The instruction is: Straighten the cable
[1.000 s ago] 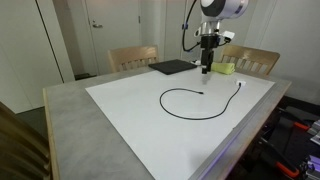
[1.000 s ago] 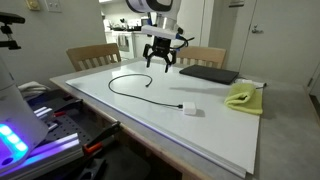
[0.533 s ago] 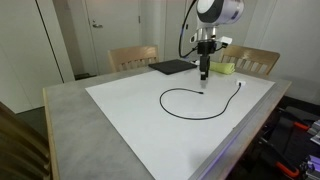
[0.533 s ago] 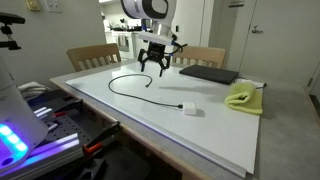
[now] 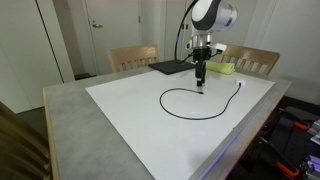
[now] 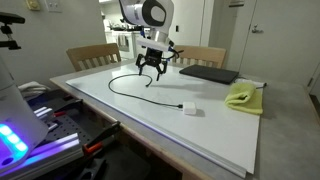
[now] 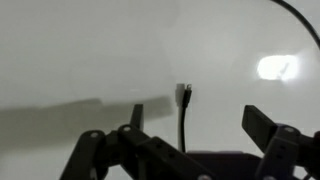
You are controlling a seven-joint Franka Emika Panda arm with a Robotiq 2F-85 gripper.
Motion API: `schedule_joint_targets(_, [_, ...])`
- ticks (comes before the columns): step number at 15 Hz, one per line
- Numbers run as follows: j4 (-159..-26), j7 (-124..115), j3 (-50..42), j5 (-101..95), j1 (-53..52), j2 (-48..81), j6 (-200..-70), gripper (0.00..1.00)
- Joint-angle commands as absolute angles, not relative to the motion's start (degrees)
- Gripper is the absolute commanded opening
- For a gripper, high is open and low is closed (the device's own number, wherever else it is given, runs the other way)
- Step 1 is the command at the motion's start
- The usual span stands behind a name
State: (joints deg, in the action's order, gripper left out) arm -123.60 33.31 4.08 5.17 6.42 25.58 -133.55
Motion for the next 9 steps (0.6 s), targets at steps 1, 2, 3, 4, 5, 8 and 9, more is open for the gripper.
schedule_joint_targets(1, [-121.1, 30.9, 4.2, 3.3, 5.5, 28.7, -134.8, 1.00])
schedule_joint_targets(2, [-120.7, 30.1, 3.9, 2.1, 4.9, 29.3, -135.2, 1.00])
schedule_joint_targets(3, [-120.1, 28.9, 3.5, 0.5, 4.3, 29.9, -135.3, 1.00])
schedule_joint_targets(4, [-119.6, 27.4, 3.2, -1.5, 3.5, 30.4, -135.2, 1.00])
schedule_joint_targets(5, [-119.2, 26.3, 3.0, -3.2, 3.0, 30.8, -135.4, 1.00])
schedule_joint_targets(8, [-118.3, 24.0, 3.2, -6.0, 2.4, 31.6, -135.2, 1.00])
schedule_joint_targets(9, [-118.1, 24.1, 3.5, -6.0, 2.7, 31.9, -135.1, 1.00])
